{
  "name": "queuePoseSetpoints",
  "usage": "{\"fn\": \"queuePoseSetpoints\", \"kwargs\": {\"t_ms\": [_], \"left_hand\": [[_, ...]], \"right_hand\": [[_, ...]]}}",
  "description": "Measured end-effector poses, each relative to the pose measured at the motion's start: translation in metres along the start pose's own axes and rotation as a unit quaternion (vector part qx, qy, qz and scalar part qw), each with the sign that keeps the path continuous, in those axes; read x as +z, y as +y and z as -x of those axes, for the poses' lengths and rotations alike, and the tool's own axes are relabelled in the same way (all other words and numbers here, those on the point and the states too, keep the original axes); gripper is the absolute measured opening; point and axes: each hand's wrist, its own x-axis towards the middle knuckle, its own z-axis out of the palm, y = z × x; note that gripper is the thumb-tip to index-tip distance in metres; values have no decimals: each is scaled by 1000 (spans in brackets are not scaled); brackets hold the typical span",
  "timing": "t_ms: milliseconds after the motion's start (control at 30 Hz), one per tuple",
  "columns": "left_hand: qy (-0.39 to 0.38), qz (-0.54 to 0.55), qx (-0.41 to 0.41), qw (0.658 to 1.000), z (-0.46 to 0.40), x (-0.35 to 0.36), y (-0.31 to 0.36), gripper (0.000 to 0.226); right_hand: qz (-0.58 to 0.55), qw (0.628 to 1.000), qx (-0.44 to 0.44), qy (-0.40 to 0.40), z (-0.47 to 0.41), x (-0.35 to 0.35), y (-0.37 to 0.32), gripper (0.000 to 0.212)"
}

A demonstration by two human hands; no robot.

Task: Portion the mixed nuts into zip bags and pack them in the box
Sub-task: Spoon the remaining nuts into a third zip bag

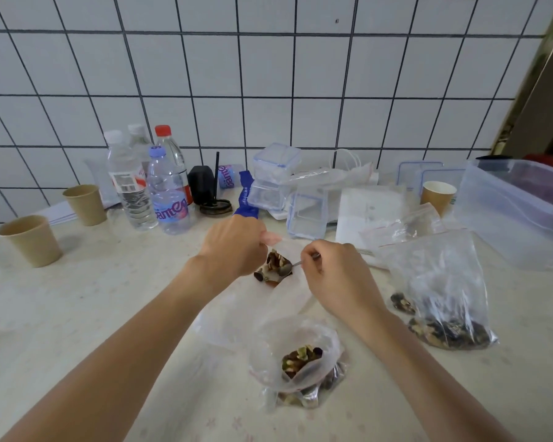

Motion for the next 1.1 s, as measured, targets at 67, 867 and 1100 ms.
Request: {"fn": "queuePoseSetpoints", "kwargs": {"t_ms": [67, 867, 1100], "left_hand": [[-21, -2, -18, 1000, 2, -2, 0, 16], [-77, 166, -56, 982, -4, 47, -12, 15], [-77, 200, -56, 975, -5, 52, -16, 24]], "right_hand": [[50, 998, -25, -10, -1, -7, -3, 20], [184, 981, -54, -41, -5, -4, 1, 14], [186, 980, -39, -52, -8, -6, 2, 15]]}}
